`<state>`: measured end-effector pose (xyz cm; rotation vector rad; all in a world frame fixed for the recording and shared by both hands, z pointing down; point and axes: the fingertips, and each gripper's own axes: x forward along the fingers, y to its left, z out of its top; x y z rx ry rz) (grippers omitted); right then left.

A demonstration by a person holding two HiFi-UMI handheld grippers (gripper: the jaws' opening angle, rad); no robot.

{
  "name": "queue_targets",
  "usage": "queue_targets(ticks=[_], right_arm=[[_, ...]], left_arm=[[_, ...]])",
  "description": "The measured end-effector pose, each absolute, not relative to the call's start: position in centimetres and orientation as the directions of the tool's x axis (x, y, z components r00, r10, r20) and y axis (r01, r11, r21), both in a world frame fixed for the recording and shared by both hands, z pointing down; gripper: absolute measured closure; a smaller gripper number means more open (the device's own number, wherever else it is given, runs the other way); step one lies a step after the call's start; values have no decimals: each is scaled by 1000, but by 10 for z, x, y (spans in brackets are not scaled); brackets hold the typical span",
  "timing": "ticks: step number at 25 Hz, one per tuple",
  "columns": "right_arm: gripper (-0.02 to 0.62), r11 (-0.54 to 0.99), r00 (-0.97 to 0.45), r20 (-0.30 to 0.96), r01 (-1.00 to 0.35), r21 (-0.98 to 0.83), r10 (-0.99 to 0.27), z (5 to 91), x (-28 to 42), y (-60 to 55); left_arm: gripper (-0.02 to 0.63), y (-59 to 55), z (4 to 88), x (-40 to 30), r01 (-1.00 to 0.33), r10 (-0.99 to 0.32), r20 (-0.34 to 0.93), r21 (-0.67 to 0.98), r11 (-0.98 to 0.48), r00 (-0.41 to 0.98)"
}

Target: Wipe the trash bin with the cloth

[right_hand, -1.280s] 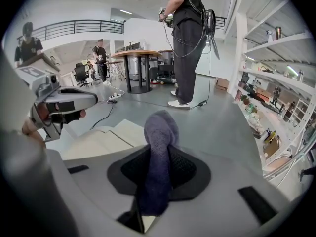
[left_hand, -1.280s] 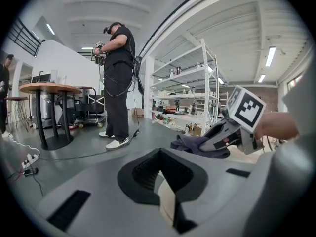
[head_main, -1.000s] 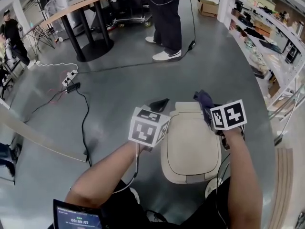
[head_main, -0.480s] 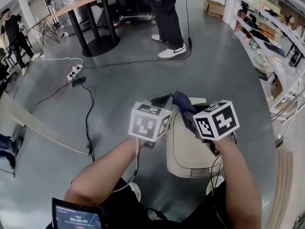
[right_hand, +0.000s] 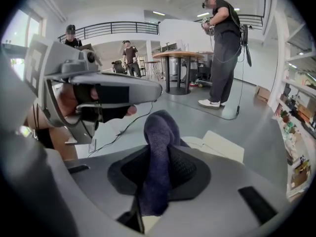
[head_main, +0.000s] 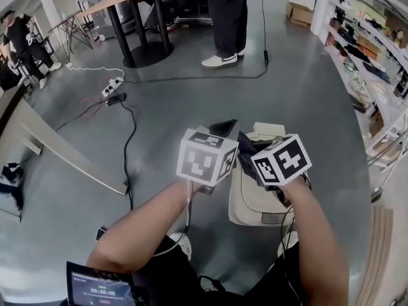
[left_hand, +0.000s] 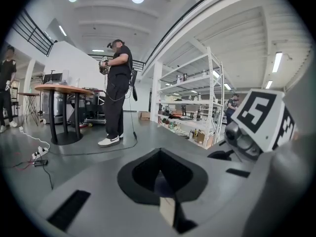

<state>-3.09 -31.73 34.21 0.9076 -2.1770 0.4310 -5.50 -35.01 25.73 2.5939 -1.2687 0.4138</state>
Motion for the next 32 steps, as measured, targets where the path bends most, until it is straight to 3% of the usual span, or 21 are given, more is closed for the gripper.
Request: queue_targets(ticks=[19, 32], right_arm=[[505, 641, -445, 740, -767, -24, -504, 353, -6, -318], [505, 518, -404, 724, -852, -75, -560, 348, 71, -312]], left_arm=[[609, -321, 247, -63, -803, -767, 325, -38, -595, 553], [609, -291, 249, -68, -827, -770, 381, -22, -562, 513]])
